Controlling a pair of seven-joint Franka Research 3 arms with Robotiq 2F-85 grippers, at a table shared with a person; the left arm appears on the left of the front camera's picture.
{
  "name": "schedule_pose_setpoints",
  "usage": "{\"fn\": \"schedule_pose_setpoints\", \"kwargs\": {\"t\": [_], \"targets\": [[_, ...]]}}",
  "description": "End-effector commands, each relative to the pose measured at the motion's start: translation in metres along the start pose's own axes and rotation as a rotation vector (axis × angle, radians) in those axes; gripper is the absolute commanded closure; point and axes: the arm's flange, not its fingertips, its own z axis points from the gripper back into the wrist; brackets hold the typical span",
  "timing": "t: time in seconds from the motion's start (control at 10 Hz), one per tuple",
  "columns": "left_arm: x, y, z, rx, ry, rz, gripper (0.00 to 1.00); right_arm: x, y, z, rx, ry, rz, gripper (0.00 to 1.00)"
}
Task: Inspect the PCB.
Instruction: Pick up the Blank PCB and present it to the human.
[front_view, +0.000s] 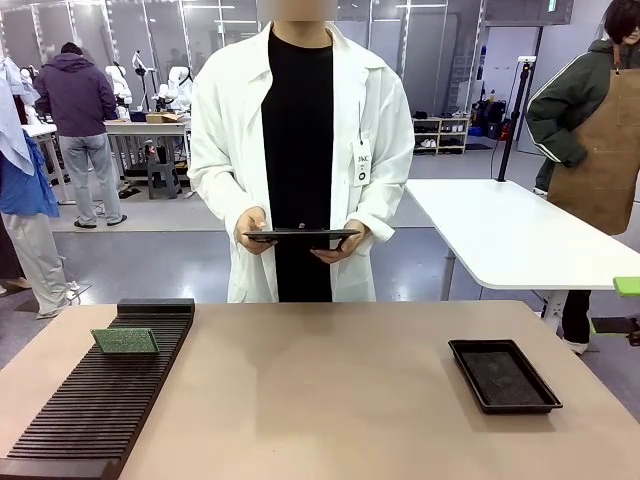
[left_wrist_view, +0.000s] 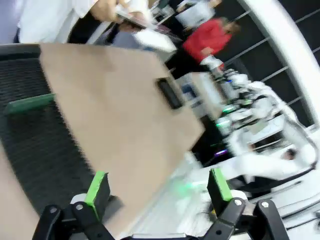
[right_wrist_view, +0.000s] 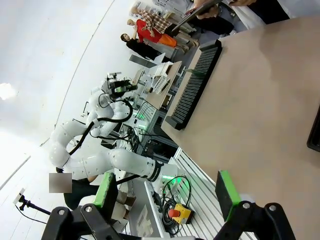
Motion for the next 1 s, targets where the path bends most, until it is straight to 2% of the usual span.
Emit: {"fn": "schedule_pose_setpoints", "kwargs": {"t": [0.0,0.2,0.3,0.4,0.7,0.8,0.9], "targets": [[0.040,-0.008,-0.047,0.307,0.184,-0.183,0.00,0.003,0.000,0.000,0.013,-0.011,0.019,0.00],[0.067,-0.009,-0.094,0.419,0.347,-0.373,0.00,0.003,0.000,0.000,0.013,-0.011,0.019,0.00],[0.073,-0.006,-0.118,0.526,0.545,-0.551,0.00,0.003,0.000,0.000,0.013,-0.011,0.019,0.00],[0.078,-0.008,-0.136,0.576,0.662,-0.640,0.00,0.003,0.000,0.000,0.013,-0.011,0.019,0.00],[0.074,0.015,-0.183,0.633,0.839,-0.813,0.00,0.003,0.000,0.000,0.013,-0.011,0.019,0.00],[0.066,0.021,-0.194,0.635,0.863,-0.870,0.00,0.003,0.000,0.000,0.013,-0.011,0.019,0.00],[0.059,0.028,-0.205,0.692,0.844,-1.005,0.00,0.003,0.000,0.000,0.013,-0.011,0.019,0.00]]}}
